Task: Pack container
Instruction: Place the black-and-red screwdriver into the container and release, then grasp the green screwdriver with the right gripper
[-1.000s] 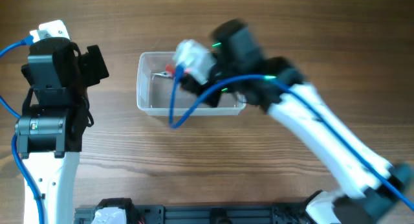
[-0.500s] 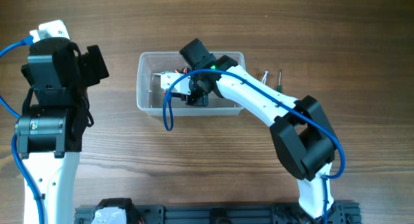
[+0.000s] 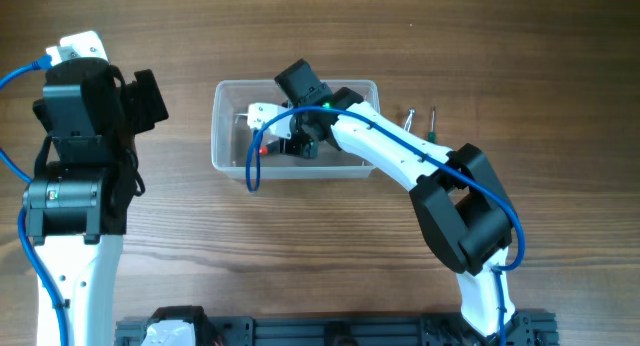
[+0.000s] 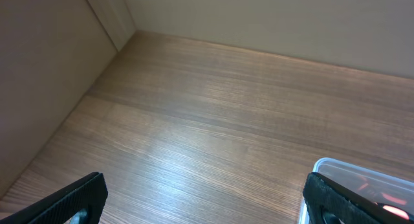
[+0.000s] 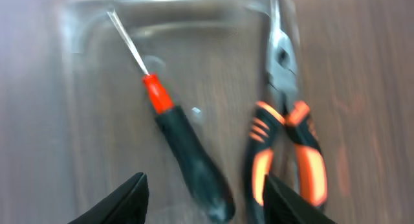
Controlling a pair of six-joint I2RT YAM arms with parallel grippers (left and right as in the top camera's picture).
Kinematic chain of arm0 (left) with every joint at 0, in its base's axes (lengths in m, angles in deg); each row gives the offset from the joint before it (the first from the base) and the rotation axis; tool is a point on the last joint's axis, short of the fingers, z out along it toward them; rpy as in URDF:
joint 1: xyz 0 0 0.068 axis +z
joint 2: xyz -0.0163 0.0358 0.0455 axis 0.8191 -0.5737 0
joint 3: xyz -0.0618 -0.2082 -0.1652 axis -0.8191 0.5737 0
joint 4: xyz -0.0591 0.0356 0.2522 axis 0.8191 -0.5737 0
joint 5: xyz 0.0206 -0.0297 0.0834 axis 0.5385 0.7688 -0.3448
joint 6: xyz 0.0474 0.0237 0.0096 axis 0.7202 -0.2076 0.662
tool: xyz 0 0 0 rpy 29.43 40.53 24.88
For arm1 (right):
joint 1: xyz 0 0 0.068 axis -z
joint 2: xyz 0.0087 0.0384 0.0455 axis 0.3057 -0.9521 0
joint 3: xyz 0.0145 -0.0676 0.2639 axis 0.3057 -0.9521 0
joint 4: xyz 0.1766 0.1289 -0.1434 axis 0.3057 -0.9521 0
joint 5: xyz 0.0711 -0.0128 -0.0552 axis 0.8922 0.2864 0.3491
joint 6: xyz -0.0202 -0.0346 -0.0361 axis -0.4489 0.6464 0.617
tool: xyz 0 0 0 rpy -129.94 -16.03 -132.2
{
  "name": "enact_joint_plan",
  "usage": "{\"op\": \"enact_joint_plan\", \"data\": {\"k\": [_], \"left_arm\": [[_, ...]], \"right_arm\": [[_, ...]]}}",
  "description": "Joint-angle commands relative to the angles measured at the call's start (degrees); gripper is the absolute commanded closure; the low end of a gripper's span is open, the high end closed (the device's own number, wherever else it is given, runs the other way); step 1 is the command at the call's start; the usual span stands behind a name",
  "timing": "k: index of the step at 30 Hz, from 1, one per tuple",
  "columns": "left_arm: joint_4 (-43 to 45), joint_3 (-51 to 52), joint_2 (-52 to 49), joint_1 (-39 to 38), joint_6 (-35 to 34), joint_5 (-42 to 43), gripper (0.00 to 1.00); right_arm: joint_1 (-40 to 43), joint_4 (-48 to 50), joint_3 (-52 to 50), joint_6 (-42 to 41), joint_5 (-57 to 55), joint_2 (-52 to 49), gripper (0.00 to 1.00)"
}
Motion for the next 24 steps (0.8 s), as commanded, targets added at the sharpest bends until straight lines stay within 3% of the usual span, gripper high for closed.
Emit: {"op": "enact_joint_plan", "data": {"k": [1,7,11,17,24], "left_arm": [[0.1,-0.5,-0.3,0.3,-0.1,-0.5,0.00],[0.1,-0.5,-0.3,0.3,-0.1,-0.5,0.00],[0.1,-0.5,-0.3,0.3,-0.1,-0.5,0.00],[0.1,-0.5,-0.3,0.3,-0.1,-0.5,0.00],[0.1,-0.5,-0.3,0.3,-0.1,-0.5,0.00]], "right_arm": [[0.0,-1.9,6.0,-12.6,-13.2,6.8,0.42],[2.4,-5.0,8.2,-19.5,-27.5,23.6,0.42],[10.3,-12.6,8.2,-33.2,-27.2,29.8,0.37],[26.4,-28.3,3.2,-52.7,-9.0,27.6,0.38],[31.1,-25.6,-10.8,-59.3,-3.4,19.6,0.45]]}}
